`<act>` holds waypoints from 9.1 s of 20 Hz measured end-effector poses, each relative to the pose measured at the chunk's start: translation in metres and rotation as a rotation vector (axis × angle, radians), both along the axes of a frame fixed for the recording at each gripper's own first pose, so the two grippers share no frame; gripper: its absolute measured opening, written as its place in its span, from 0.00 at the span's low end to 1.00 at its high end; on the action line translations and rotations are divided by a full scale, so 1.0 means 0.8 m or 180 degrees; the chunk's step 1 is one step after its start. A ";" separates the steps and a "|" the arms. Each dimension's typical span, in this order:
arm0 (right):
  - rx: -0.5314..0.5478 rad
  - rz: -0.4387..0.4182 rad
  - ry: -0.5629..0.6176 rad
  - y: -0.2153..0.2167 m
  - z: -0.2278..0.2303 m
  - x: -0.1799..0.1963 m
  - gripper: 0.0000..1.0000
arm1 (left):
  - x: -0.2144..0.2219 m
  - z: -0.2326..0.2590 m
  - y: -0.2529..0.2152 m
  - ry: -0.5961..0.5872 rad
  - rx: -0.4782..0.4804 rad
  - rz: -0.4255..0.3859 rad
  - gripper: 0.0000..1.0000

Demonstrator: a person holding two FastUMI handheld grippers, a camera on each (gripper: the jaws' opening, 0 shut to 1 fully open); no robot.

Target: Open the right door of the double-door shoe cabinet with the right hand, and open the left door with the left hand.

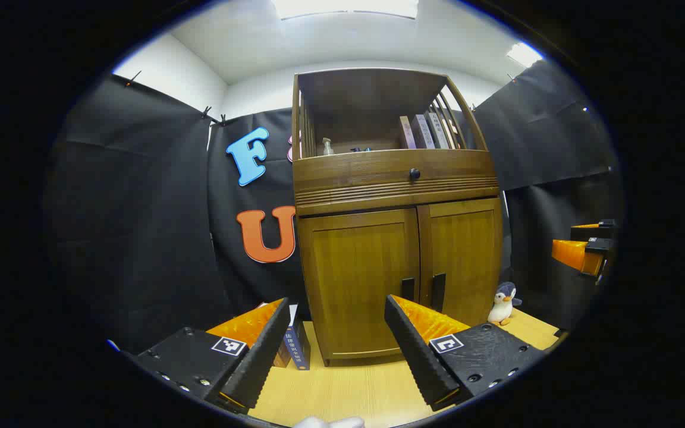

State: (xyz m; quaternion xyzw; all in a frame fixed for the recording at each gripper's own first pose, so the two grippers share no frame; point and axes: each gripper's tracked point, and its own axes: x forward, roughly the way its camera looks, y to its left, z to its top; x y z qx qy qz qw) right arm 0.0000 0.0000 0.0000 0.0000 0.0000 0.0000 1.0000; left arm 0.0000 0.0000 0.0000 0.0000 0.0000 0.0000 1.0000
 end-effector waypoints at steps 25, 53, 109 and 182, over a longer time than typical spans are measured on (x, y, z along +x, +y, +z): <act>-0.0125 0.0398 0.0320 0.028 -0.078 0.120 0.99 | -0.014 -0.006 0.017 0.0092 0.0044 0.0304 0.96; 0.0045 0.0567 0.0961 0.155 -0.170 0.357 0.36 | -0.120 -0.032 0.094 0.0404 0.0015 0.1156 0.96; 0.0066 0.1263 0.0946 -0.236 -0.202 0.113 0.05 | -0.069 -0.012 -0.260 0.0307 -0.0240 0.0033 0.96; -0.0005 -0.0388 0.0612 -0.067 -0.053 -0.020 0.97 | 0.309 -0.156 -0.197 0.0294 -0.0369 -0.0725 0.29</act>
